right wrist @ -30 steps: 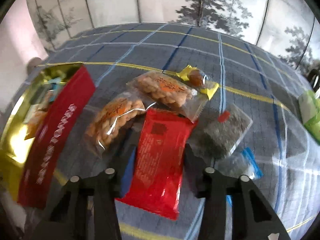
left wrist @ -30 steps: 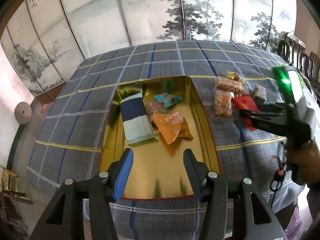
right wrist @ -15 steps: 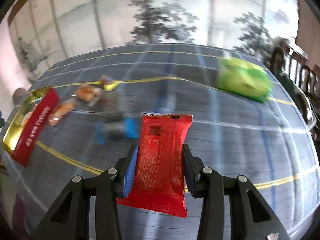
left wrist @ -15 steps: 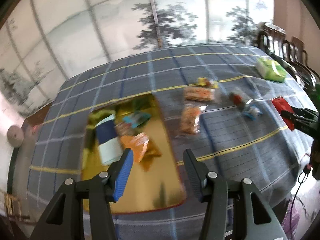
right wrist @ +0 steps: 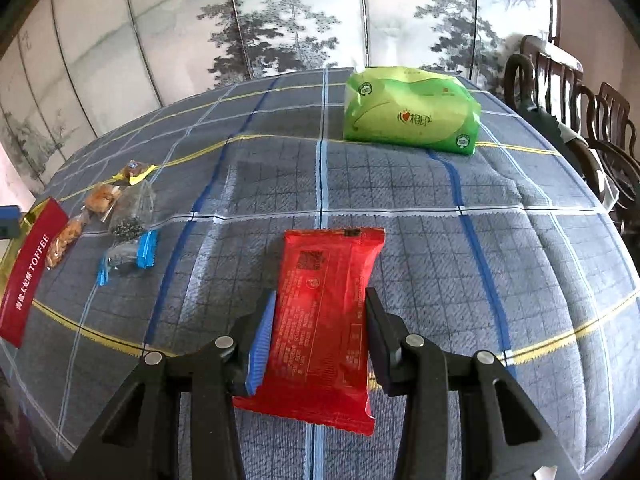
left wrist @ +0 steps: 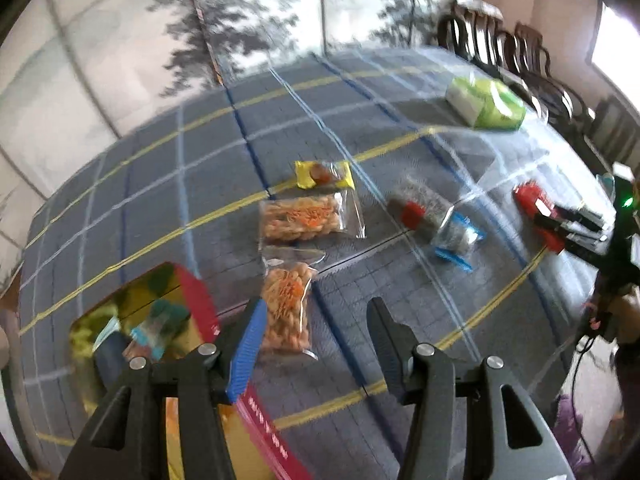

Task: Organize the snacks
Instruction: 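Grasp a clear peanut snack bag with the left tool while the right tool holds the red packet, then carry the peanut bag with the left tool over the tin while the right tool holds the red packet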

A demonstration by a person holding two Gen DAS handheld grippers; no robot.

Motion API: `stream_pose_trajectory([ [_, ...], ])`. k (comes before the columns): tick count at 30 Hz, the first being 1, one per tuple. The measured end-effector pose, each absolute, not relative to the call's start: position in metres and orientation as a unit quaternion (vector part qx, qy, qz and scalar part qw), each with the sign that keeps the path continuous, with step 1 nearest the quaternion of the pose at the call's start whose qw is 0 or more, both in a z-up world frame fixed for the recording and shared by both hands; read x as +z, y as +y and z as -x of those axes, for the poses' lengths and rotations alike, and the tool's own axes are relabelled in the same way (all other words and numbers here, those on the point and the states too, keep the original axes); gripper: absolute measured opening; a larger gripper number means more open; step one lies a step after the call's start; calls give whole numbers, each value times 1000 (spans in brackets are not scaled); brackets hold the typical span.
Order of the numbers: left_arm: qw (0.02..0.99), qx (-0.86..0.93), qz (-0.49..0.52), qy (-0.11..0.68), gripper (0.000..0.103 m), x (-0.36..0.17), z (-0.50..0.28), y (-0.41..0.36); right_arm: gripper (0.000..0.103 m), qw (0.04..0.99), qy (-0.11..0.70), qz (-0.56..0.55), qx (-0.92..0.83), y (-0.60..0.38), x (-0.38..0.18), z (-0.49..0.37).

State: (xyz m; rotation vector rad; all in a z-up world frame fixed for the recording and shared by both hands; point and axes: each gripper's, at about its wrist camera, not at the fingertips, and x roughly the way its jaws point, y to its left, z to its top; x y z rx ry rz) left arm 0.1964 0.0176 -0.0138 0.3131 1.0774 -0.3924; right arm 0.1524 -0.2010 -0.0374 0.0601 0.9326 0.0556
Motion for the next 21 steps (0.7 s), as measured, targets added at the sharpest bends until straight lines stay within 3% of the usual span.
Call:
stream_pose_trajectory([
  [17,779,-175,-170,578,53,-84,-254,18,40,890,451,-46,50,-197,-33,-162],
  [18,777,-176,-165,581,52,-86,-254,18,40,890,451,-46,49,-196,-33,-162],
  [20,785,-169,-151,577,39,-84,-254,20,40,890,451,-45,48,-195,-34,-162],
  [21,790,-158,-149,573,39,-83,-252,19,40,890,451,-44,48,-195,-34,-162],
])
